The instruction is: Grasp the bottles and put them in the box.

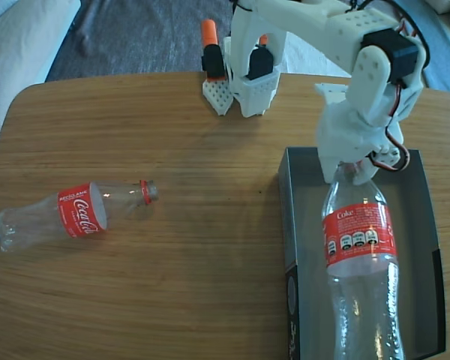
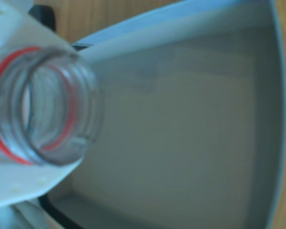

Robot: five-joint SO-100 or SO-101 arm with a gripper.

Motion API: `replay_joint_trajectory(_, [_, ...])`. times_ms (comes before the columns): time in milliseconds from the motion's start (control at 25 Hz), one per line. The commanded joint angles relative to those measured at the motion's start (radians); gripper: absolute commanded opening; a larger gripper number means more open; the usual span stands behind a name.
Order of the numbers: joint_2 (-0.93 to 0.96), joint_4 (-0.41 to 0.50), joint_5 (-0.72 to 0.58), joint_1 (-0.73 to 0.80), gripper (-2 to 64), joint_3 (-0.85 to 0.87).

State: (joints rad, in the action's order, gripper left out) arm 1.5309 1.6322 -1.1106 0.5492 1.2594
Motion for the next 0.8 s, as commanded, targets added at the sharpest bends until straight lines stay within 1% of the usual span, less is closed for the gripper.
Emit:
replay_joint_trajectory(0, [0.066,0.017,0.009,0.012,3.8,-0.049])
replay_joint_trajectory(200, [0.052,0.061,0.009,0.015,3.8,-0.049])
replay_joint_trajectory(320, [0.049,0.06,0.009,0.04,3.8,-0.043])
replay_joint_trajectory(480, [0.046,0.038,0.011,0.078,3.8,0.011])
replay_joint_trajectory(640, [0.046,-0.025,0.011,0.074,3.8,0.074])
replay_joint_trajectory(760, [0.046,-0.049,0.02,0.071,3.8,0.124])
